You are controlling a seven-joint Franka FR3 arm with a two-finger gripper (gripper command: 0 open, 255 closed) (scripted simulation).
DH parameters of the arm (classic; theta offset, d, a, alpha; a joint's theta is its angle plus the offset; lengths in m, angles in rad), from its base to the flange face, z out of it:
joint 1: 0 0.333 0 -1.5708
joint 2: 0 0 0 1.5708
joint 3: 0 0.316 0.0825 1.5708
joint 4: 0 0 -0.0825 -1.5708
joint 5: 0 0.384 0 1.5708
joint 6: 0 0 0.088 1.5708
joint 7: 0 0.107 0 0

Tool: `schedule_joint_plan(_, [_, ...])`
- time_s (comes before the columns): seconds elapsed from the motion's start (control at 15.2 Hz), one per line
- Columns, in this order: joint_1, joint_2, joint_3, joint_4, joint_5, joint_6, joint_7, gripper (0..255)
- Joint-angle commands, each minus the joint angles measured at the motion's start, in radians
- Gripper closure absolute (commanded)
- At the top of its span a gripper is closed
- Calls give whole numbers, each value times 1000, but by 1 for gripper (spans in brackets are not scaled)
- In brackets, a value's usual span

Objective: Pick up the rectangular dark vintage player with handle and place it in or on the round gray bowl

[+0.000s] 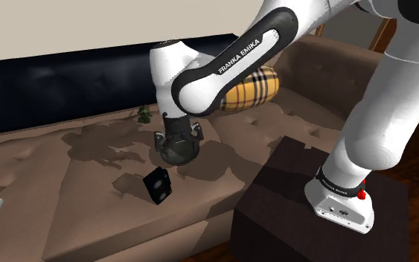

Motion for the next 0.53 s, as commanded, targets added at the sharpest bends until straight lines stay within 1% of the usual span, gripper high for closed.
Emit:
schedule_joint_plan(0.0, [16,81,5,55,-49,30,79,0])
schedule_joint_plan(0.33, [85,284,-27,229,-168,64,245,0])
schedule_joint_plan(0.46, [97,311,-35,245,-182,75,261,0])
